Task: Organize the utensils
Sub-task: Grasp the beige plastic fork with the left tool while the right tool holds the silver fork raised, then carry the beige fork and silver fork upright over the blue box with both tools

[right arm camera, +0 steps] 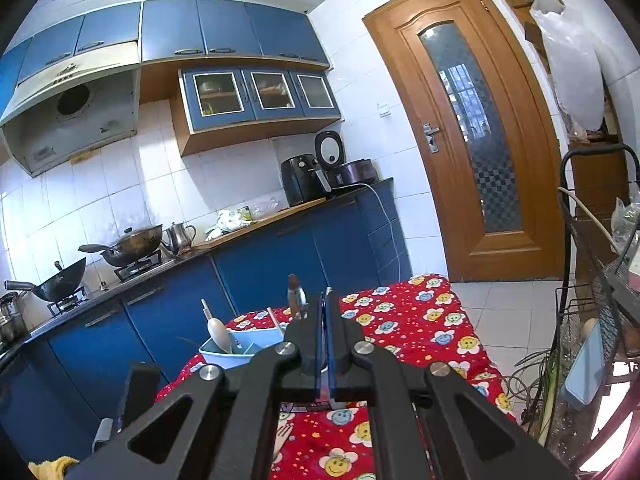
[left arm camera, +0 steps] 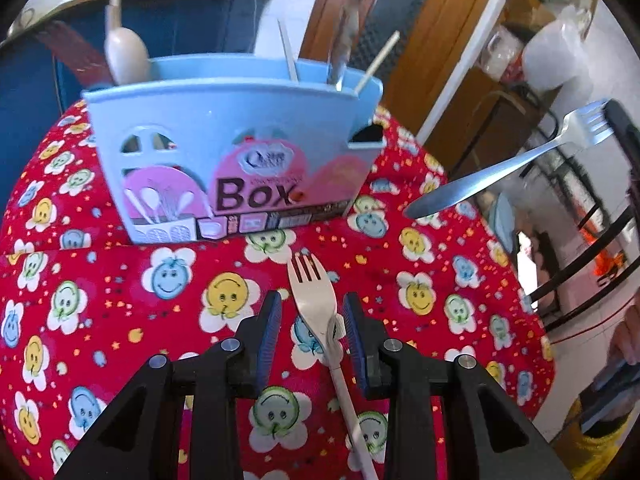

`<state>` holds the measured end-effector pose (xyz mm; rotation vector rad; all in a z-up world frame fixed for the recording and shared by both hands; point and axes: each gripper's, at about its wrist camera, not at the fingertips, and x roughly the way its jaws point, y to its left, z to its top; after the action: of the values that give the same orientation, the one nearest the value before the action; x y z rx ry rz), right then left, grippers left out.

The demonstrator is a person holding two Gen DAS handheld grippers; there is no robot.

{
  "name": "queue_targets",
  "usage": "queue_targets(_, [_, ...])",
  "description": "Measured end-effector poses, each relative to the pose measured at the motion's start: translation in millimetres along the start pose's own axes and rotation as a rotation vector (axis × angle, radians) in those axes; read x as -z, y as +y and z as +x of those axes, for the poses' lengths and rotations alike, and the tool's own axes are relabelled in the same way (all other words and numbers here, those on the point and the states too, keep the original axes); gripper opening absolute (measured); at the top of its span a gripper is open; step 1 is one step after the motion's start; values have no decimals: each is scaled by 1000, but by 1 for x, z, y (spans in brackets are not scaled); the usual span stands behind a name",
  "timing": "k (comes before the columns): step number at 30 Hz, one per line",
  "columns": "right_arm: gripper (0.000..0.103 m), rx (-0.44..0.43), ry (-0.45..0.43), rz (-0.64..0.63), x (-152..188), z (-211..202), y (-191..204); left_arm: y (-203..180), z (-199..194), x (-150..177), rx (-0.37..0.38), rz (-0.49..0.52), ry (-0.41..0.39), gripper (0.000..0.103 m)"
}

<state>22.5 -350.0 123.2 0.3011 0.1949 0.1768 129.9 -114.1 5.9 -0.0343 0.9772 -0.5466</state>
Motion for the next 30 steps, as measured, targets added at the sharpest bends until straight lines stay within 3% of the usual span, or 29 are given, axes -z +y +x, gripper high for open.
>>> queue_targets(6, [3,5,-10,12,5,-7,-13,-13,20,6,-17,18,99,32])
queue_targets(10, [3,-2,-7,30,8,-6,-20,-26,25,6,-74,65,121,32])
queue_targets(12, [3,-7,-3,39,9,-4,-21,-30,27,5,-93,79,132,28])
queue_targets(13, [3,-10,-1,42,10,-4,-22,-31,28,4,-108,83,133,20])
queue_targets(16, [3,-15,3,47,12,-4,-22,-28,28,4,-102,66,127,19])
queue_targets(22, [4,-19,1,37,11,-5,-18,-11,10,12,-9,1,44,18])
queue_targets(30, [4,-26,-17,22,7,-8,-8,-4,-41,25,32,-10,-165,17])
